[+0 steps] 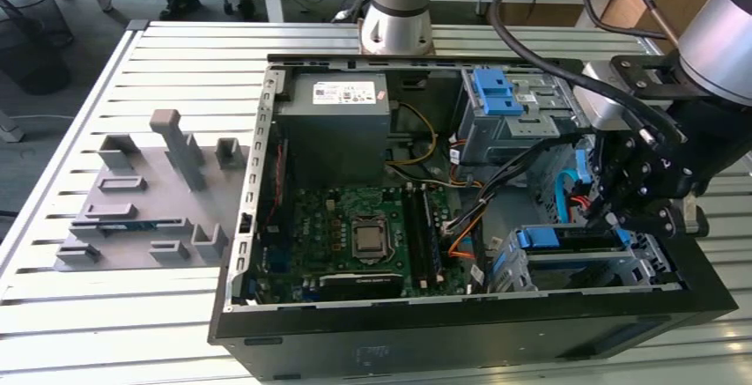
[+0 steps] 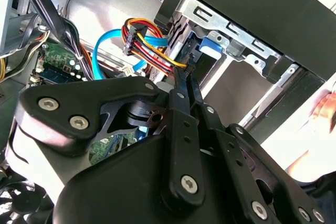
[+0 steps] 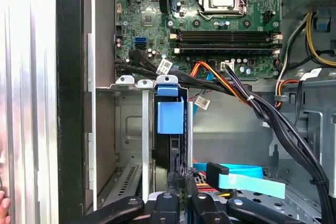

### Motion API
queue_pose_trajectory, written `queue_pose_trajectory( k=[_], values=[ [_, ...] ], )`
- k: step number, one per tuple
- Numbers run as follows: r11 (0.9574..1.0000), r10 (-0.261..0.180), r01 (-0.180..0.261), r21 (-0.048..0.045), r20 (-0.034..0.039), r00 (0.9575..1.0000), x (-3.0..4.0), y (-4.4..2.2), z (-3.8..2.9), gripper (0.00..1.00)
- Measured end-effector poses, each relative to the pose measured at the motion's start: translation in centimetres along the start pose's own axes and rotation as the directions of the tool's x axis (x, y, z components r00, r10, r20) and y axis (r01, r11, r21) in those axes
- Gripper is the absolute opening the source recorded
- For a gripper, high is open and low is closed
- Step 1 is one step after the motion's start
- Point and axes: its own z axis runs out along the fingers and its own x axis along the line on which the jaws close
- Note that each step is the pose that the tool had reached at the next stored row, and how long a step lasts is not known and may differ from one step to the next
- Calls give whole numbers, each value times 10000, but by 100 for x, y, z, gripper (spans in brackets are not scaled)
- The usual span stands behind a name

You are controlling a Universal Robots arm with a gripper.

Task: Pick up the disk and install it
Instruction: 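Insert the first disk wire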

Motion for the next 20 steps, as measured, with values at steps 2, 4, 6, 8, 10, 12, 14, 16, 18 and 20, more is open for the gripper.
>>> queue_pose_trajectory(
  k=[2, 4, 6, 8, 10, 12, 14, 16, 18, 20],
  values=[
    [10000, 1, -1, 0, 0, 10000, 0, 0, 5, 16],
    [10000, 0, 0, -1, -1, 10000, 0, 0, 9, 16],
    [10000, 1, -1, -2, -1, 10000, 0, 1, 13, 16],
    [10000, 1, -1, -1, -1, 10000, 0, 0, 18, 16],
    [10000, 1, -1, -1, 0, 10000, 0, 0, 24, 16],
    [10000, 1, -1, -1, -1, 10000, 0, 0, 28, 16],
    [10000, 0, 0, -2, 0, 10000, 0, 0, 33, 16],
    [10000, 1, -1, -2, 1, 10000, 0, 1, 38, 16],
    [10000, 0, 0, -3, -1, 10000, 1, 0, 42, 16],
    [10000, 1, -1, -4, 0, 10000, 1, 1, 48, 16]
  ],
)
